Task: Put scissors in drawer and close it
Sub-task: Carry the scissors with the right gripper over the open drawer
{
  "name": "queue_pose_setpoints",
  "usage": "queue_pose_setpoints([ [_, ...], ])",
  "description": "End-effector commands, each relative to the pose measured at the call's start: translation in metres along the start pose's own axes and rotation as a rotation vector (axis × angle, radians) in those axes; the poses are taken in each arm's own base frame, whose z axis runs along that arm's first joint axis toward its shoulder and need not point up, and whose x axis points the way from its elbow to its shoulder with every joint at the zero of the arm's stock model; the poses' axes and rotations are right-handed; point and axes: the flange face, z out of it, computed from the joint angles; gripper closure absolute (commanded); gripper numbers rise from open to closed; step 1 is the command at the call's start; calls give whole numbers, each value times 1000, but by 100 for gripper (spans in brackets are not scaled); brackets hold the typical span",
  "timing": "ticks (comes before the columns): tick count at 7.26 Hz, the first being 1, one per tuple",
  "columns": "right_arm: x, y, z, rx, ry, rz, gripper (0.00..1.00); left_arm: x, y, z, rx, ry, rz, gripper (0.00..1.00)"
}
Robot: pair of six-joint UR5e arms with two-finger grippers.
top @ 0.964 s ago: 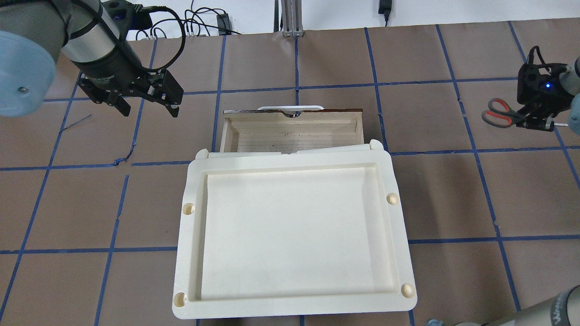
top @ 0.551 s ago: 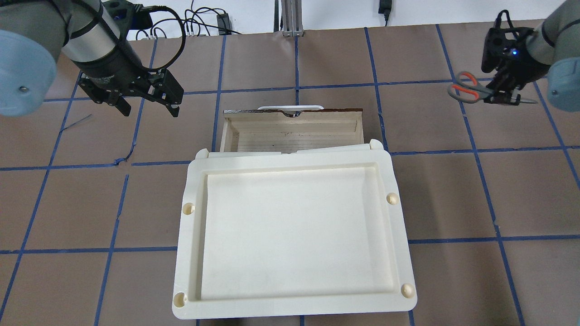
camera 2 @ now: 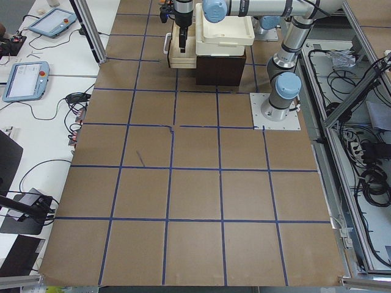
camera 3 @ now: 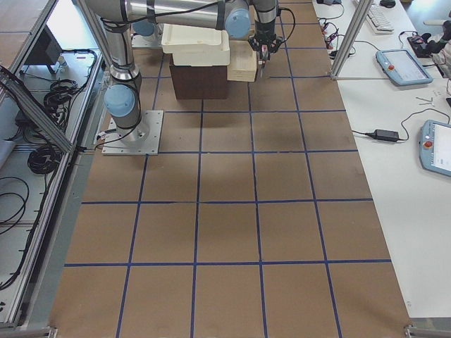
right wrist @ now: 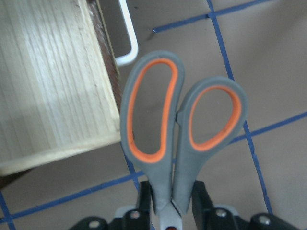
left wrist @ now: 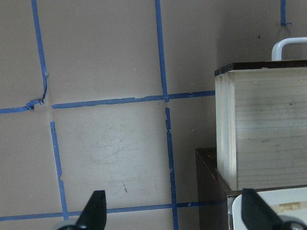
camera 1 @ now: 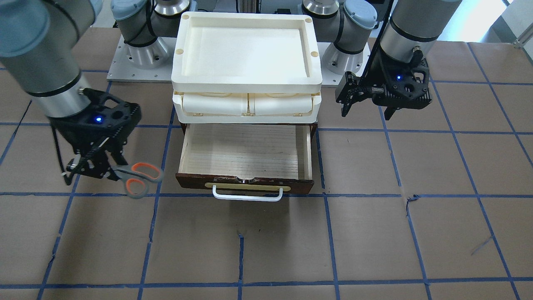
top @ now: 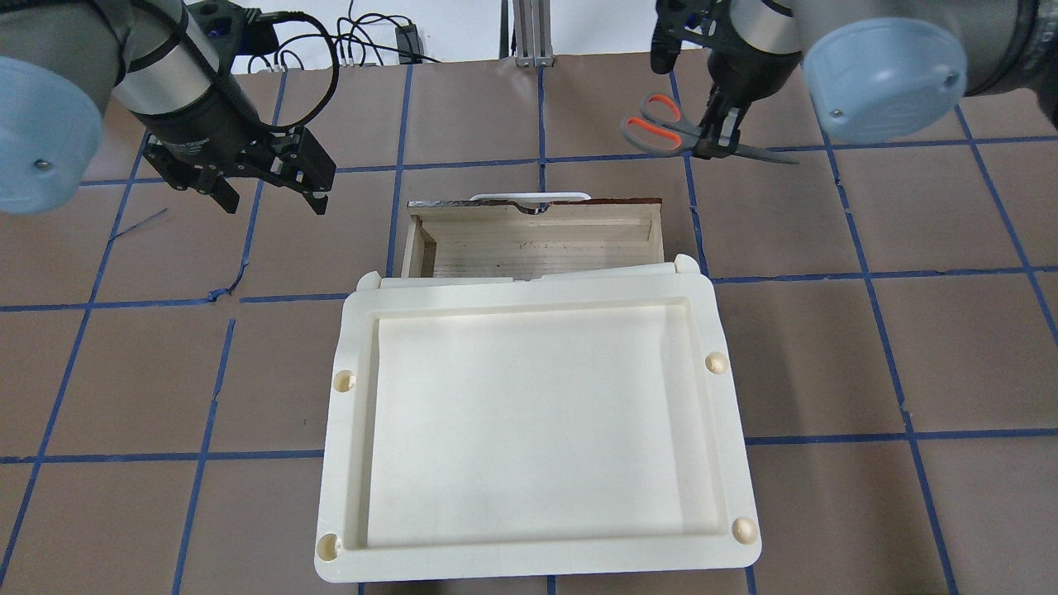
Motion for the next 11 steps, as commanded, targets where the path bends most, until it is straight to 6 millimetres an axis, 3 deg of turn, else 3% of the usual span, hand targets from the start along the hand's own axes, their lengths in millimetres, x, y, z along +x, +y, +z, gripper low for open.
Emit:
queue_pose_setpoints([
  [1,-52,-75,26,-2,-47,-27,96,0,0,1,-2,-1,4,0],
  [4,-75,-130,63,-17,-85,-157,94,0,0,1,-2,-2,4,0],
  [8,-68,-137,88,-30,-114,-225,94,0,2,9,-20,-2,-10,0],
  [11,-70,-136,96,-39,-127,-212,93,-1,3,10,-22,-3,-5,0],
])
